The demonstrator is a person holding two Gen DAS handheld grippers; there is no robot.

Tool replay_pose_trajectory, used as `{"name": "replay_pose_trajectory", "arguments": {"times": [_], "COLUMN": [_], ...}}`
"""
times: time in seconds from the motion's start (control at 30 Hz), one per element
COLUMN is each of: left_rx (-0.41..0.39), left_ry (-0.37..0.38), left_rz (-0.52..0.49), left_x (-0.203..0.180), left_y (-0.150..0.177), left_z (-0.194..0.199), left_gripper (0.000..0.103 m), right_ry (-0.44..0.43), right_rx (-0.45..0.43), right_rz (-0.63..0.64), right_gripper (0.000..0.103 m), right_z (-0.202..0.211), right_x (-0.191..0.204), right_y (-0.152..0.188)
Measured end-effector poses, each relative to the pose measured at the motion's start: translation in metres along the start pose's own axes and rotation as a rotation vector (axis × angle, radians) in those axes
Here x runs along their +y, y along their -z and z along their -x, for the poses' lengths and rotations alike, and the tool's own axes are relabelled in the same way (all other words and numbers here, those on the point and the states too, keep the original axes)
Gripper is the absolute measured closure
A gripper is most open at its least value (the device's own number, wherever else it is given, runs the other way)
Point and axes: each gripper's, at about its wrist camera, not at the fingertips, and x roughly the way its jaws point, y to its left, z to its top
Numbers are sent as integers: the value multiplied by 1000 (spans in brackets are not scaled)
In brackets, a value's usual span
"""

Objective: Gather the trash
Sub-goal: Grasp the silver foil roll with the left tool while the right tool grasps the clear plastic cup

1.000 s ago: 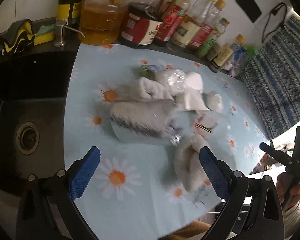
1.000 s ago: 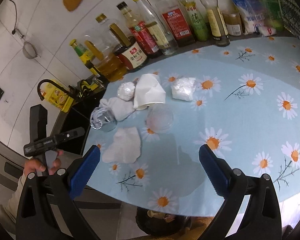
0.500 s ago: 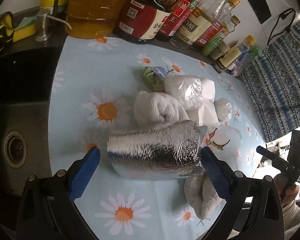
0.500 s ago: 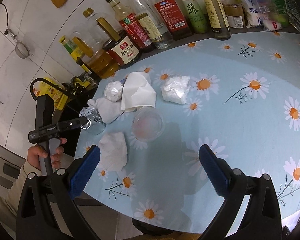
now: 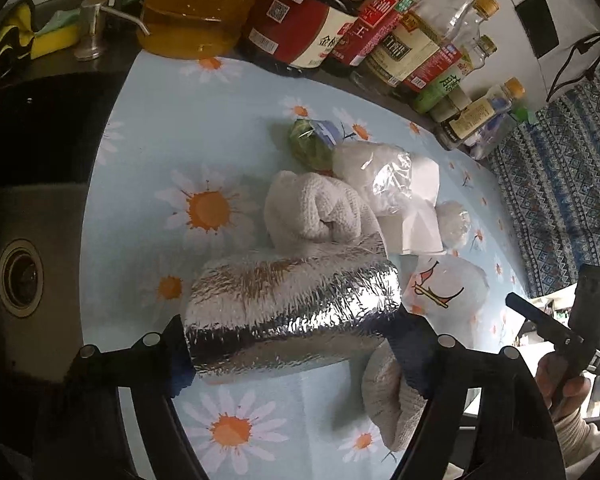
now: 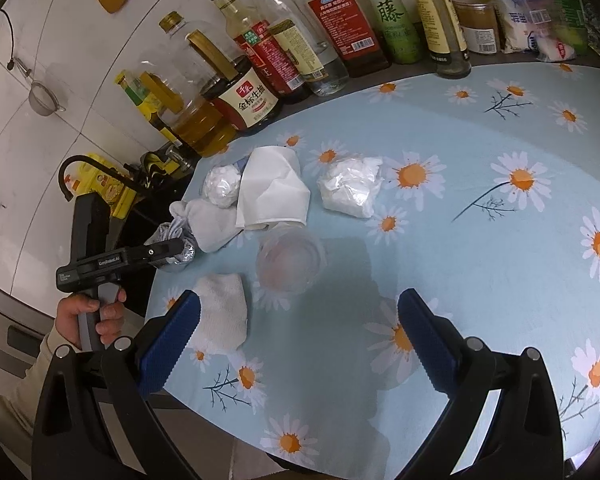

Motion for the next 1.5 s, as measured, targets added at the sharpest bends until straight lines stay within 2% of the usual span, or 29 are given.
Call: {"name": "replay_pose_trajectory", "arguments": {"times": [0.7, 0.87, 0.9, 1.0, 1.07, 1.1, 1.5], "left_rx": [-92, -103, -104, -109, -113, -115, -137], "left_ry": [-83, -105, -108, -114, -125, -126, -144], "left_rz": [46, 71, 78, 93, 97, 103, 129], "left_x": [-33, -38, -39, -42, -44, -45, -57], "left_y": [45, 56, 57, 61, 63, 64, 74], "left_z": [49, 53, 54, 55, 56, 56, 58], "left_gripper": [28, 28, 28, 28, 28, 28, 28], "right_ry": [-64, -101, -112, -109, -104, -103, -148], "right_rx": [70, 90, 96, 115, 112, 114, 116], "right_rz": [124, 146, 150, 162, 178, 184, 236], "right_gripper": [6, 16, 21, 32, 35, 45, 46], "right_z": [-69, -81, -84, -90, -90, -90, -79], "right_x": [1, -1, -1, -2, -2, -2, 0], "right_y": [-25, -28, -28, -29, -30, -30, -24]}}
